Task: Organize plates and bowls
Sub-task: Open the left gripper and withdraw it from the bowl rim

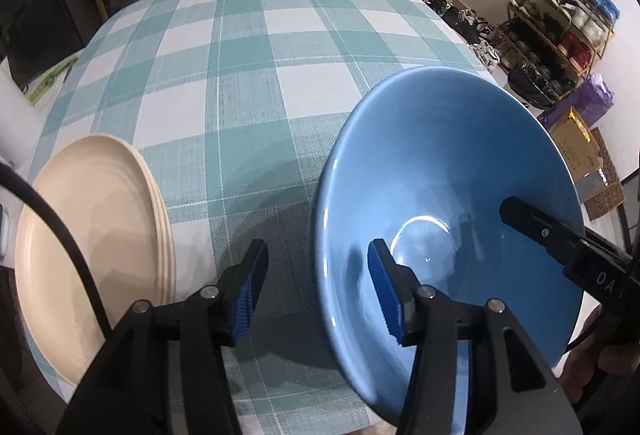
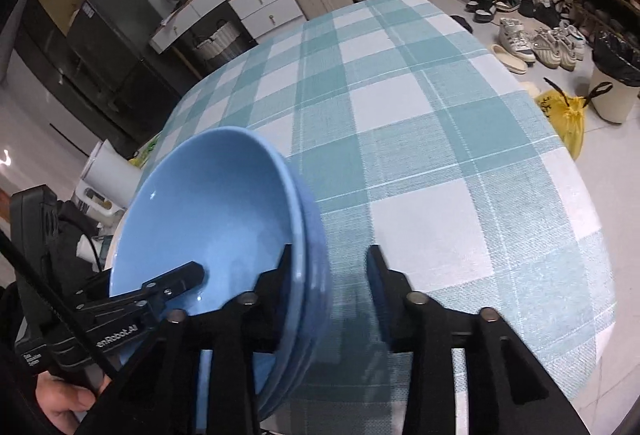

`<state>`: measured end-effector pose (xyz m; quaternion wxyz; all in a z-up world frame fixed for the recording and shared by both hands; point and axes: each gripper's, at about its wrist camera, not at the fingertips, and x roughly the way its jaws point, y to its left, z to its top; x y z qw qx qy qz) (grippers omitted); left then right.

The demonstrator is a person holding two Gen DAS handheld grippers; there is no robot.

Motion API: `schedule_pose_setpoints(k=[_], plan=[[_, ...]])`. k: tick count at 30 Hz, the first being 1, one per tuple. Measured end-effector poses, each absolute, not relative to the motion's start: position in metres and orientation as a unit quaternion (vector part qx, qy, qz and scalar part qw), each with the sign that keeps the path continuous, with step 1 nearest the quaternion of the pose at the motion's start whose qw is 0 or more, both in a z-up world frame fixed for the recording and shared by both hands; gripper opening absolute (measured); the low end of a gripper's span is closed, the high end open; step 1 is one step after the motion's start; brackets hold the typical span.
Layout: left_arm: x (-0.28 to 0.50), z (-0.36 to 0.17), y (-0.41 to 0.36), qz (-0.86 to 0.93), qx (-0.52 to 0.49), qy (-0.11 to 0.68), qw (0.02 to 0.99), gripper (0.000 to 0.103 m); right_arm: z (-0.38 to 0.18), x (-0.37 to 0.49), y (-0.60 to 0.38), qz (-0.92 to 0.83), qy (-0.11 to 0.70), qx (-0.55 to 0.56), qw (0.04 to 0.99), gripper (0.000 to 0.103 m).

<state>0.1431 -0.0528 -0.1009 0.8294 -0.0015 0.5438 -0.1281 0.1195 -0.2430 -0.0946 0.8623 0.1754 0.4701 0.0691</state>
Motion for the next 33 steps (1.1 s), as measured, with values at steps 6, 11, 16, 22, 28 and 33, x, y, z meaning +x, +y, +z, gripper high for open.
schedule_pose_setpoints(k=[6,11,16,22,28,33], plan=[[0.142,-0.103,-0.052,-0.124,-0.012,0.549,0.826,0.054,-0.092,0.117,-0.244,0.066,0.464,0.173,0.866,0.053],[0.141,-0.100,-0.053,-0.124,-0.011,0.540,0.832,0.077,-0.087,0.116,-0.242,0.059,0.454,0.161,0.874,0.064],[0.140,-0.094,-0.051,-0.127,-0.014,0.526,0.841,0.078,-0.079,0.112,-0.242,0.059,0.435,0.159,0.884,0.072],[0.140,-0.093,-0.053,-0.128,-0.008,0.525,0.842,0.079,-0.078,0.112,-0.242,0.059,0.431,0.158,0.886,0.075],[0.139,-0.093,-0.056,-0.132,-0.003,0.525,0.841,0.079,-0.084,0.114,-0.242,0.068,0.442,0.169,0.878,0.075],[0.141,-0.097,-0.060,-0.132,0.005,0.531,0.837,0.079,-0.093,0.118,-0.240,0.086,0.460,0.187,0.864,0.075]])
